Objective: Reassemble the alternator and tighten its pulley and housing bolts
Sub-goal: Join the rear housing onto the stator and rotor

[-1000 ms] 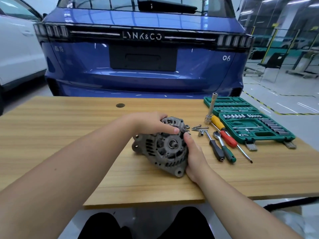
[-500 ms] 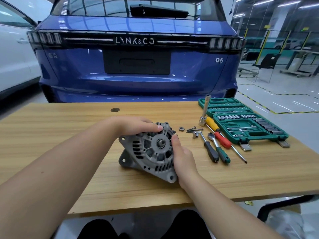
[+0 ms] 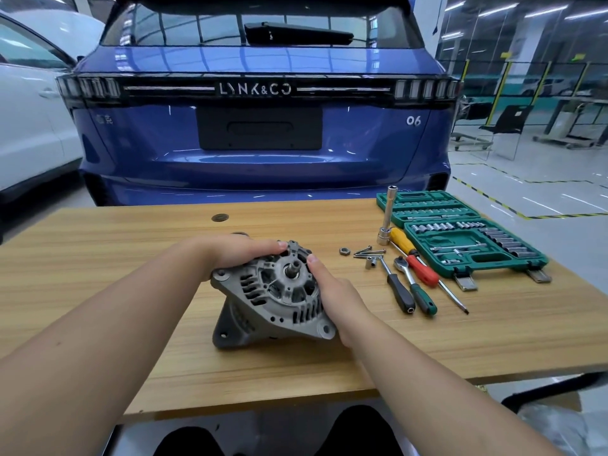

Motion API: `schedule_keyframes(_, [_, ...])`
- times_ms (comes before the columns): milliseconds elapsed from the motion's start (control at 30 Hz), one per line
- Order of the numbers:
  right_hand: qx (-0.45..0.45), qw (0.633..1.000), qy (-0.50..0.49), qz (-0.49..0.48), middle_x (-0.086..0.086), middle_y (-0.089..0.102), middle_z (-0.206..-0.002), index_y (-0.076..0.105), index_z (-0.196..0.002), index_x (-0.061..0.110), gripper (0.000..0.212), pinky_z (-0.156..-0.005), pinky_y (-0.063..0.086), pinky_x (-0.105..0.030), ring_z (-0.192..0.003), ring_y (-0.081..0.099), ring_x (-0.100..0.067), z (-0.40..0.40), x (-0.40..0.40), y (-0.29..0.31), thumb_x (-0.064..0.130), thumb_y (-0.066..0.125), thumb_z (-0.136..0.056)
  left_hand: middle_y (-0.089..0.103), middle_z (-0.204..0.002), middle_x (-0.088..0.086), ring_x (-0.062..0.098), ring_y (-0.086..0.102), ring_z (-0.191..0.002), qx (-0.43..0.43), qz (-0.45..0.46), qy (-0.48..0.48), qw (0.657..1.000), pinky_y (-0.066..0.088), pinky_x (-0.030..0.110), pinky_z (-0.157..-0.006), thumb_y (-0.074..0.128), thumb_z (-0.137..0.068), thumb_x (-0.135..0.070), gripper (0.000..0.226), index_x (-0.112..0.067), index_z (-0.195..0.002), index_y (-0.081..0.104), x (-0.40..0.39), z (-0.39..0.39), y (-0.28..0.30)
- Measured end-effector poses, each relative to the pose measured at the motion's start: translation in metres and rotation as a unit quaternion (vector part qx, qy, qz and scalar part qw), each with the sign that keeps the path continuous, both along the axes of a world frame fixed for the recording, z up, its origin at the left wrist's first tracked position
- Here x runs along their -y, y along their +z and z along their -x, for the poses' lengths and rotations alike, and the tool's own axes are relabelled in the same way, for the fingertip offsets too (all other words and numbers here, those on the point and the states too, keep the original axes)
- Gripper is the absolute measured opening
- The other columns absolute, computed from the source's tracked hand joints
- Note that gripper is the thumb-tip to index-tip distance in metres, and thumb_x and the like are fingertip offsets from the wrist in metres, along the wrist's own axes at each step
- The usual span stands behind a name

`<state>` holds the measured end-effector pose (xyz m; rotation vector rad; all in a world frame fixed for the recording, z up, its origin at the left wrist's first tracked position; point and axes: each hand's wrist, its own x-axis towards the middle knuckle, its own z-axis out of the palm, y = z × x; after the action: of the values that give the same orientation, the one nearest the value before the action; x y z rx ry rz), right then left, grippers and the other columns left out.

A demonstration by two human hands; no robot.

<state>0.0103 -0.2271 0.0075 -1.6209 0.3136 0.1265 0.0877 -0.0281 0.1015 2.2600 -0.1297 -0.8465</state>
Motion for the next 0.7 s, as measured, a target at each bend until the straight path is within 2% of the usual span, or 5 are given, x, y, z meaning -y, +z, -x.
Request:
schedule_keyframes(167, [0.011,1.000,0.004,0.021,0.004,0.079,-0.088,0.076,-0.101,0.024,0.071,-0.092,0.058,-0.044,-0.086,0.076,-0.020,0.001,0.000,-0.007,0.085,0.046,-0.081,0.078,-0.110,0.014,0.031,0.078,-0.094,-0.042,0.114,0.039,0.992,0.063,0.035,-0.073,0.086,-0.065,-0.065,0.080,-0.010,-0.121,0.069,-0.010,0.009,-0.011])
schedule_keyframes(367, [0.016,0.998,0.040,0.044,0.006,0.079,-0.090,0.077,-0.101,0.026,0.080,-0.092,0.057,-0.041,-0.088,0.075,-0.016,-0.004,0.004,-0.009,0.092,0.041,-0.072,0.074,-0.123,0.014,0.030,0.075,-0.104,-0.069,0.307,0.104,0.943,0.054,0.045,-0.091,0.084,-0.072,-0.051,0.063,-0.014,-0.122,0.074,-0.041,0.016,-0.055])
schedule_keyframes(500, [0.045,0.997,0.012,0.063,0.003,0.079,-0.087,0.079,-0.094,0.023,0.077,-0.084,0.056,-0.037,-0.083,0.076,-0.016,-0.010,0.015,-0.013,0.086,0.036,-0.084,0.078,-0.118,0.003,0.025,0.070,-0.114,0.020,0.297,0.163,0.941,0.049,0.042,-0.097,0.065,-0.089,-0.062,0.055,-0.020,-0.124,0.074,-0.041,0.013,-0.083])
schedule_keyframes(600, [0.119,0.984,-0.098,0.092,0.005,0.076,-0.075,0.075,-0.078,0.019,0.072,-0.074,0.051,-0.033,-0.082,0.072,-0.019,-0.015,0.019,-0.026,0.073,0.032,-0.096,0.080,-0.101,0.005,0.027,0.072,-0.105,0.087,0.308,0.275,0.906,0.057,0.038,-0.082,0.067,-0.098,-0.047,0.037,-0.015,-0.116,0.075,-0.044,0.001,-0.102])
schedule_keyframes(700, [0.151,0.974,-0.144,0.086,-0.001,0.074,-0.078,0.073,-0.081,0.013,0.071,-0.068,0.046,-0.032,-0.083,0.069,-0.021,-0.023,0.020,-0.031,0.067,0.031,-0.100,0.080,-0.102,0.010,0.026,0.074,-0.094,0.127,0.287,0.331,0.890,0.062,0.045,-0.086,0.073,-0.096,-0.036,0.021,-0.017,-0.106,0.073,-0.054,-0.013,-0.112])
